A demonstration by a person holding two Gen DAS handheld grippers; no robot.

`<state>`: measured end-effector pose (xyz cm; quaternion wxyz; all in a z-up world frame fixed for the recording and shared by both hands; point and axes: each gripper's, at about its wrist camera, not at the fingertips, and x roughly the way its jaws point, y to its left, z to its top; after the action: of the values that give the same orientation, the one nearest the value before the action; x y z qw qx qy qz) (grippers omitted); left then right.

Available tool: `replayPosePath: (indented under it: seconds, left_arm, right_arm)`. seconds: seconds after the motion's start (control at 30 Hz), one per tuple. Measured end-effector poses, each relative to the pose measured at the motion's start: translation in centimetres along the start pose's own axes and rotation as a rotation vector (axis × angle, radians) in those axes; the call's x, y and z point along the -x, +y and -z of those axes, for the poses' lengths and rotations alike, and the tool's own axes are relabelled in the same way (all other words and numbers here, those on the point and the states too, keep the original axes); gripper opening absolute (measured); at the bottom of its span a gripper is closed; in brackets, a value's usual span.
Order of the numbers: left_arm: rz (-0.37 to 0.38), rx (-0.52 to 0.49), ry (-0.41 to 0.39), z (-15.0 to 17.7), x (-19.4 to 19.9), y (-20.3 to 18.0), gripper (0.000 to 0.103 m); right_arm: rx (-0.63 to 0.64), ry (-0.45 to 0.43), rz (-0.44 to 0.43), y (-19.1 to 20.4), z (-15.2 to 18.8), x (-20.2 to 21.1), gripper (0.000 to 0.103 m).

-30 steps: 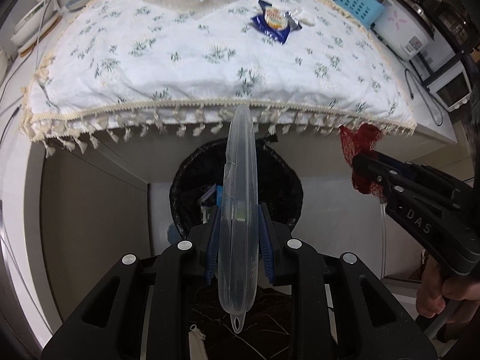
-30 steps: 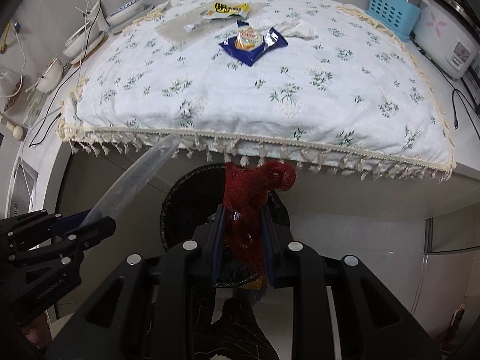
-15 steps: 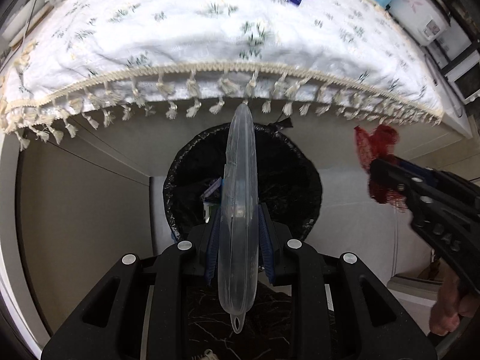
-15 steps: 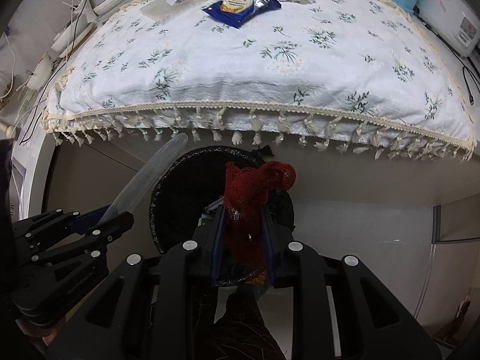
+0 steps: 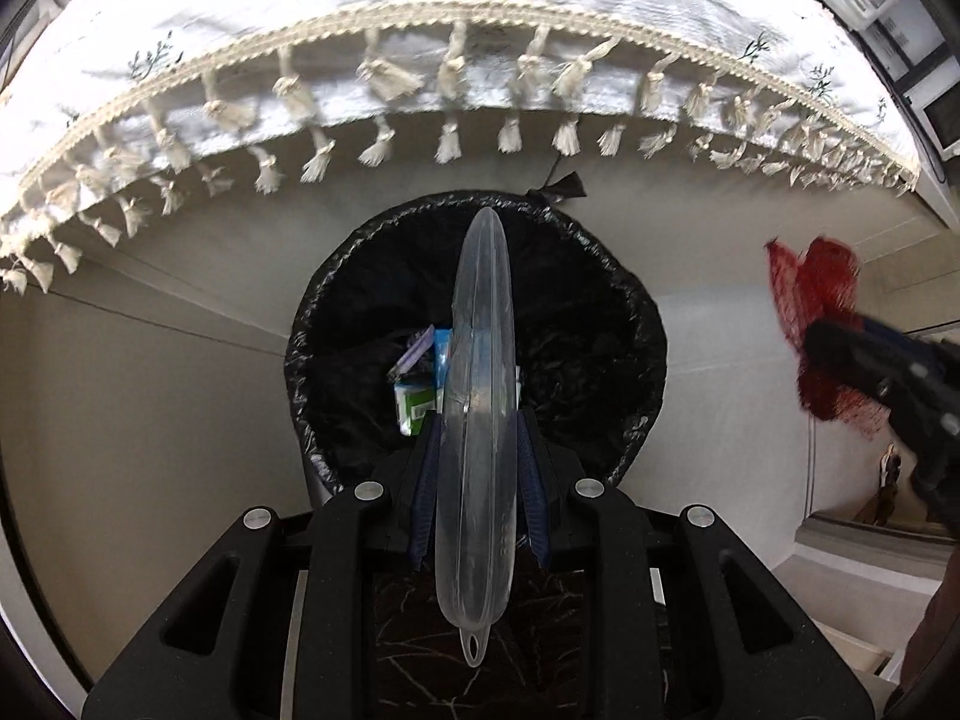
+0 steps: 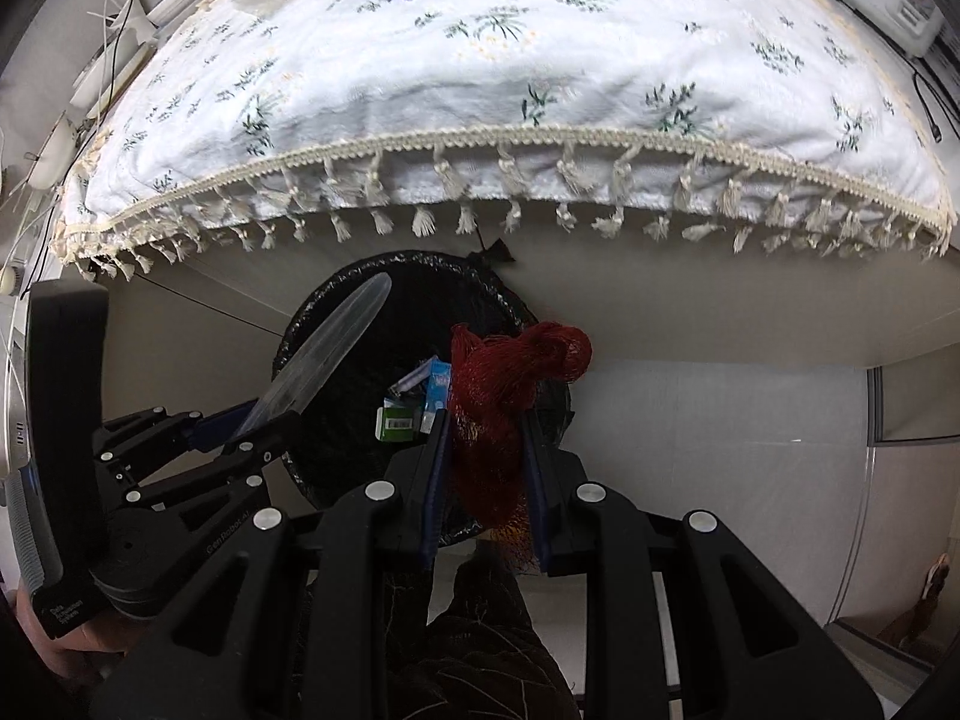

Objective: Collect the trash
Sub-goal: 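Open the left tool over the bin while the right tool releases the red net, then move both tools back over the tablecloth toward the wrappers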

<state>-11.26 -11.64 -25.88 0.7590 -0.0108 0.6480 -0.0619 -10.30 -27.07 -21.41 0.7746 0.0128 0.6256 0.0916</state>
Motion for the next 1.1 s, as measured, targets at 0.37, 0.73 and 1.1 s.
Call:
replayPosePath:
  seconds: [0.37,0.73,1.1]
  left_arm:
    - [-0.064,0.044,-0.117,-0.3,3.5,1.6,0.083]
    - [-0.081,0.132,-0.181,0.0,6.6,5.5,0.097]
    - [-0.092,0.170,-0.188,0.5,6.8,7.1,0.097]
  right_arm:
    - [0.011,0.048,-0.019,1.2,-0.3,-2.3,0.022]
    - [0.066,0.055,-0.027,4.0,-1.5,-4.3,0.023]
    - [0.085,0.018,-0.029,5.0,-2.1,-3.5,0.050]
